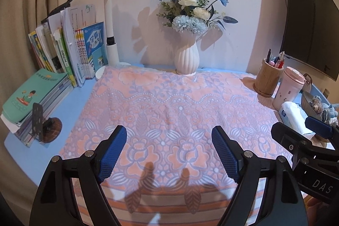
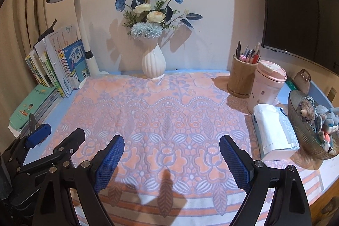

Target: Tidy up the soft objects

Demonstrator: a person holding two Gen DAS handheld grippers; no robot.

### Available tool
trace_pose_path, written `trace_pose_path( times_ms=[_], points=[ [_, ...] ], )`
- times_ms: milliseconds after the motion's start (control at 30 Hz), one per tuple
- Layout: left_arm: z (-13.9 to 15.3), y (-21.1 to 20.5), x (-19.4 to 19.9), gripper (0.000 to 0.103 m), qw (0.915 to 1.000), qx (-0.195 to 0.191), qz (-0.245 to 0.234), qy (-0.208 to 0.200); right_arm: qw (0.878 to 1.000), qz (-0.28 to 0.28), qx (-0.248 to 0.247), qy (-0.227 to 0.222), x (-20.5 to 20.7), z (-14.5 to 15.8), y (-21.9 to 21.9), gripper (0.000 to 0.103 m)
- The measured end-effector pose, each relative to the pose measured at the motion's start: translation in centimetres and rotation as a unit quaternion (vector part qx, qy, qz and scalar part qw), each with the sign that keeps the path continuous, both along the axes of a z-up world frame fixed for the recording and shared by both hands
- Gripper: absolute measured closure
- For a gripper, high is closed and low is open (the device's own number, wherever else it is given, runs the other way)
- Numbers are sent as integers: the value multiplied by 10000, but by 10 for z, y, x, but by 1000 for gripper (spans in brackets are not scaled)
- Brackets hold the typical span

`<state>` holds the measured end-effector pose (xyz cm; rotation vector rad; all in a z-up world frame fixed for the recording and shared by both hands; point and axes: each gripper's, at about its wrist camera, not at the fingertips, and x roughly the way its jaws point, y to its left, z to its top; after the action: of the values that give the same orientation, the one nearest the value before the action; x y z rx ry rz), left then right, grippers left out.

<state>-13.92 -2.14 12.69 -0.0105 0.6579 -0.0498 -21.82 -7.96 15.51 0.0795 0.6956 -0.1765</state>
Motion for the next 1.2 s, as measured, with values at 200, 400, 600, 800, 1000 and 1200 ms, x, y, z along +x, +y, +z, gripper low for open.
trace_pose_path(
  times_ms=[200, 400, 600, 800, 1000, 1200],
  points=[
    [-2, -2, 1, 22, 10000, -2, -37, 58, 9999, -31, 65, 73, -1, -2, -4, 12],
    [-4, 0, 3, 22, 9999, -59, -59, 105, 9999, -31, 64, 80, -1, -2, -4, 12],
    [-6, 1, 4, 22, 9998, -86, -42, 145, 9999, -25, 82, 128, 1, -4, -3, 12],
    [-6, 3, 4, 22, 9998, -110, -15, 164, 9999, -2, 69, 130, 0, -4, 1, 12],
    [-6, 4, 5, 22, 9998, -109, -23, 165, 9998, 16, 113, 146, 1, -5, 0, 12],
    [-6, 4, 5, 22, 9998, -104, -20, 172, 9998, 30, 140, 168, 2, -6, 0, 12]
  ],
)
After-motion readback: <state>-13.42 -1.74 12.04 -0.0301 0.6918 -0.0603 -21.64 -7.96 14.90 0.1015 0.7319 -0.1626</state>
